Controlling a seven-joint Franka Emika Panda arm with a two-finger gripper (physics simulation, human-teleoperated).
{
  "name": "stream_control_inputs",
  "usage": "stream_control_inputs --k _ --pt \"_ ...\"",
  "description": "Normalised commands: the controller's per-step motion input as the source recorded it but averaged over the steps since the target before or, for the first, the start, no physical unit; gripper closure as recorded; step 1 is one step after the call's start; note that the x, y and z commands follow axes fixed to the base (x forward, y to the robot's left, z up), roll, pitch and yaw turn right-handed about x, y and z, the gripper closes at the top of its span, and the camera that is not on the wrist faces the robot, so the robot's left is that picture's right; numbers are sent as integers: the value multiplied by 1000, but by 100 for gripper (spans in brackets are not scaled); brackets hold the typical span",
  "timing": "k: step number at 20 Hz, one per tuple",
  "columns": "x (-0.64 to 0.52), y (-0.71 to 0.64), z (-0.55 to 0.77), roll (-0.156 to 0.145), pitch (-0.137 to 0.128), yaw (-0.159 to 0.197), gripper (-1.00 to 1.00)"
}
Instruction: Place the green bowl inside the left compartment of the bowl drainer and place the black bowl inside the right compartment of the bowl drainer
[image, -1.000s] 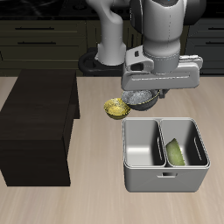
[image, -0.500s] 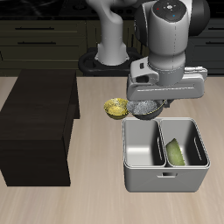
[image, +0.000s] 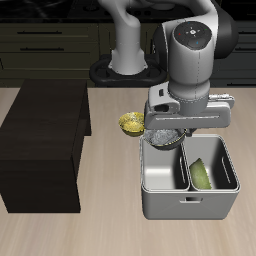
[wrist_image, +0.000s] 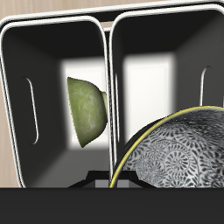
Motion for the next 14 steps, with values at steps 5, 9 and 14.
stream_control_inputs --k 5,9,14 --pt "44 -22 -104 -34 17 38 100" --pt "-101 -9 -34 -8 15 15 -100" --pt "37 -60 43 -13 6 -13 -100"
